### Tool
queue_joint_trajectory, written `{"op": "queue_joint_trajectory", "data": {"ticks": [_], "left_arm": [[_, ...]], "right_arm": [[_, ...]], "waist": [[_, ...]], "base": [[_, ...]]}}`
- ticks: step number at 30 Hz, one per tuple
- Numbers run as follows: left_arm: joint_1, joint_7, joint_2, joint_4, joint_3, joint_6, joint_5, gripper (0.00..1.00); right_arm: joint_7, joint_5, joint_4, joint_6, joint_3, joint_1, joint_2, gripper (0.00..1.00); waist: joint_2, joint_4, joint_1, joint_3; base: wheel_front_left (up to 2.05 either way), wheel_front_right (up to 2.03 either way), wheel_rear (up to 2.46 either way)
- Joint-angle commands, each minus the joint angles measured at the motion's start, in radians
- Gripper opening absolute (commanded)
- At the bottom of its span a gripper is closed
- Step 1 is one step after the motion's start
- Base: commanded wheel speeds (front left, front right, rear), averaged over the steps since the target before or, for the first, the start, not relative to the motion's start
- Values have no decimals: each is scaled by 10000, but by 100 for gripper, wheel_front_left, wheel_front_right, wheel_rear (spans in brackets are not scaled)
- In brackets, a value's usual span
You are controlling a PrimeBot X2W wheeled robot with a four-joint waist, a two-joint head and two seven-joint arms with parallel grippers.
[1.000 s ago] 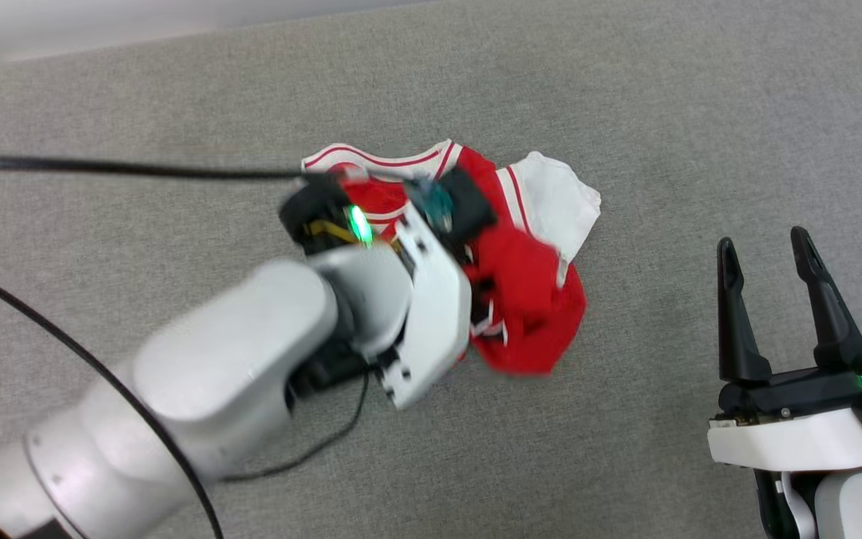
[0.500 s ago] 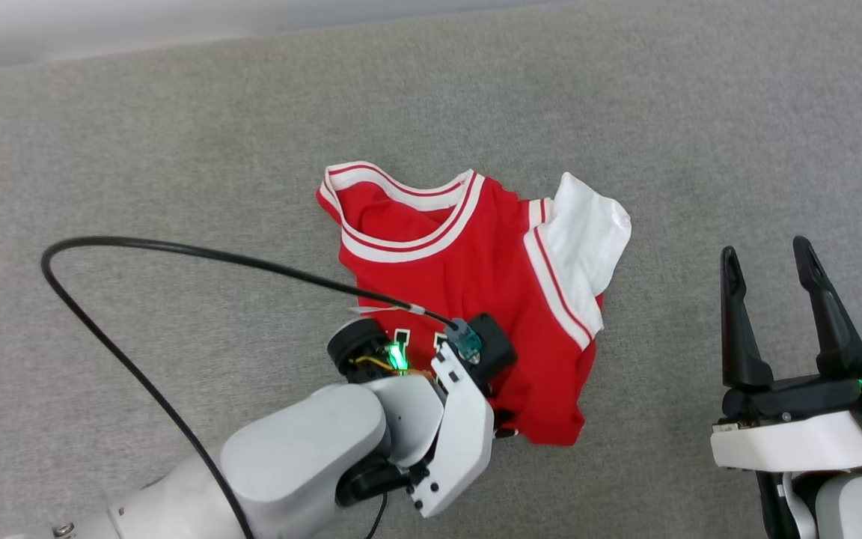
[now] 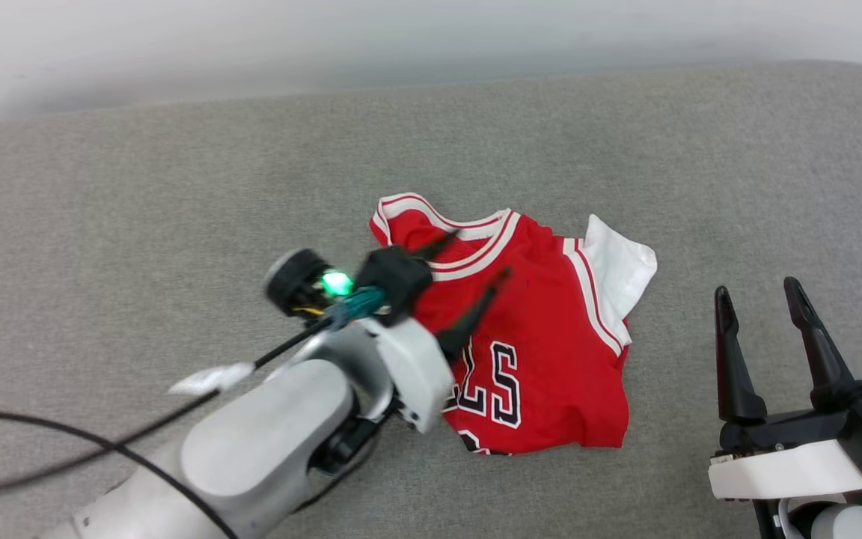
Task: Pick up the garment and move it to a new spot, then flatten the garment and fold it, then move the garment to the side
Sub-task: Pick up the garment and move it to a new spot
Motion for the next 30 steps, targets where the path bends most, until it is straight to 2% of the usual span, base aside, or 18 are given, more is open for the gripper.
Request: {"op": "queue_joint_trajectory", "data": {"ticks": [1,5,8,11,15,20,25,30], "left_arm": [[206,-361,91,74,109,261,199,100],[942,-1345,217,150,795,1274,397,100],[1630,-1536,283,-51,1615,1927,517,100],[2448,-1560,204,-728,2830,2596,1183,100],[3834,-1546,-44,-1582,4561,2996,2176,100],[5594,-1547,-620,-2240,6476,3072,3342,100],[6834,-1549,-1345,-2439,7777,2474,4278,100],[7524,-1549,-1956,-2518,8499,1937,4929,100]], "right_arm": [[-21,-53,-10,-5,-3,112,19,100],[-21,-83,-34,-5,-34,178,19,100],[-21,-97,-29,-5,-67,266,19,100],[-21,-84,-6,-5,-123,301,17,100],[-21,-43,30,-5,-115,374,19,100],[-19,95,112,-3,-165,501,18,100],[-20,296,244,-3,-222,622,18,100],[-20,511,345,-3,-269,744,18,100]], "waist": [[0,82,1,-94],[0,199,1,-233],[0,265,1,-297],[0,332,1,-363],[0,375,1,-493],[0,422,1,-691],[0,476,1,-855],[0,500,1,-963]], "base": [[0,0,0],[0,0,0],[0,0,0],[0,0,0],[0,0,0],[0,0,0],[0,0,0],[0,0,0]]}}
